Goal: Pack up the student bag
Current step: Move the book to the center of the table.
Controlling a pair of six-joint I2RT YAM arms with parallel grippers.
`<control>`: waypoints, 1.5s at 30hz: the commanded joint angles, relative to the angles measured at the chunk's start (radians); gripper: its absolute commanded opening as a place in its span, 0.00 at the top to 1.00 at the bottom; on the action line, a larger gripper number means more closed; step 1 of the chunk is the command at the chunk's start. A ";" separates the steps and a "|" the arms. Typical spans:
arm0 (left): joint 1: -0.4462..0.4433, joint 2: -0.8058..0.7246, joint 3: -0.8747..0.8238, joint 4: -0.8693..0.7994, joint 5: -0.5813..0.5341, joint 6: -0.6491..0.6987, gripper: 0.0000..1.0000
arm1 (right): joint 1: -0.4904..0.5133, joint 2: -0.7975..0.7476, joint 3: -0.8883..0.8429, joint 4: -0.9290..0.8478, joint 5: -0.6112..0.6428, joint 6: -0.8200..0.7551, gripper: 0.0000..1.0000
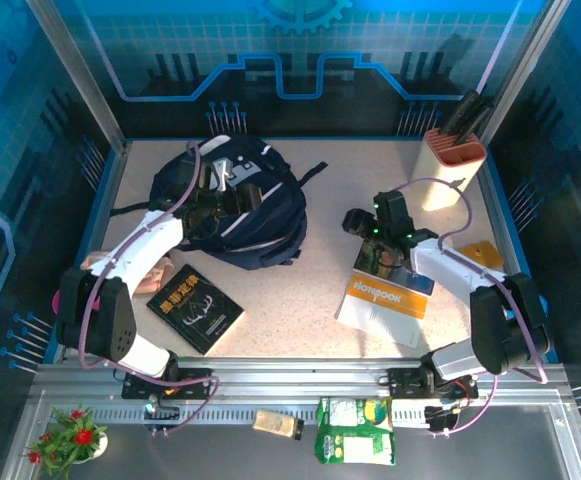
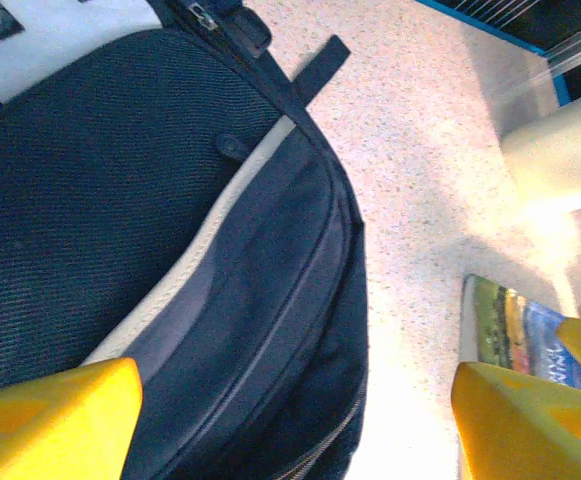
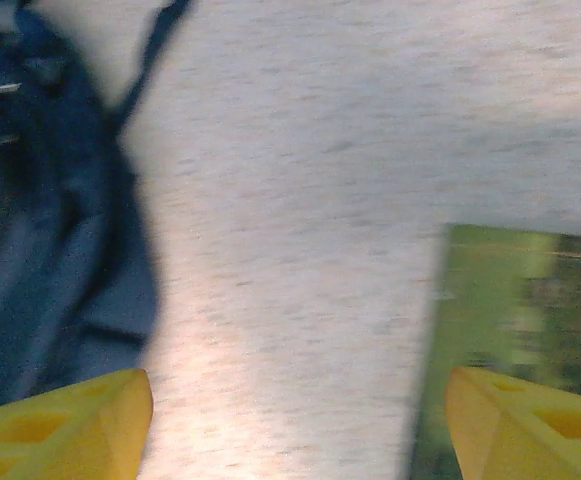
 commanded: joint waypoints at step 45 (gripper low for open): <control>-0.192 0.216 0.209 -0.066 0.127 -0.013 0.01 | -0.112 0.280 0.293 -0.143 -0.320 -0.065 0.30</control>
